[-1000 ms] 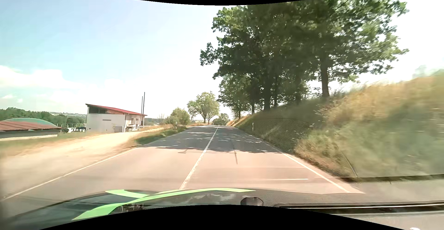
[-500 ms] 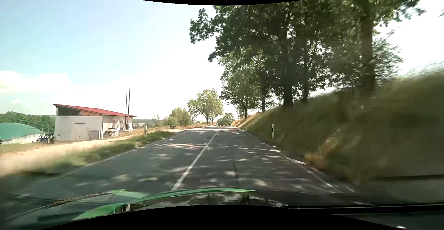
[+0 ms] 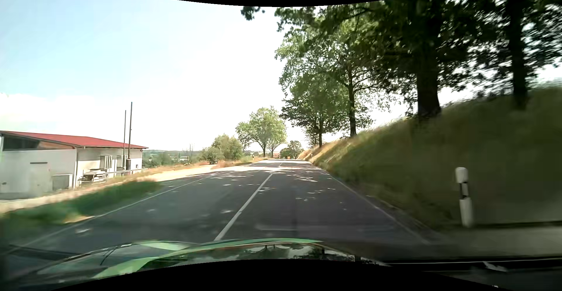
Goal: Follow the waypoints while adhering to traffic rules and regulations
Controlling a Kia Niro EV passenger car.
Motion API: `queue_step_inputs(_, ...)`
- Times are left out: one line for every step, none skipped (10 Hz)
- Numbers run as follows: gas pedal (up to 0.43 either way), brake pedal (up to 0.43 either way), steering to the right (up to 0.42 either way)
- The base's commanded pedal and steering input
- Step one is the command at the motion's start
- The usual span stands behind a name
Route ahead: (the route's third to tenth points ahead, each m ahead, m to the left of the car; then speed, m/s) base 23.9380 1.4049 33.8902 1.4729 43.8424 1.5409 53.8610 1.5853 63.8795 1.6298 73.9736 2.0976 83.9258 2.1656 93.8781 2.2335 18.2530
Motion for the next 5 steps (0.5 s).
queue_step_inputs(0.299, 0.000, -0.008)
queue_step_inputs(0.311, 0.000, -0.007)
queue_step_inputs(0.319, 0.000, -0.006)
queue_step_inputs(0.331, 0.000, -0.005)
queue_step_inputs(0.331, 0.000, -0.005)
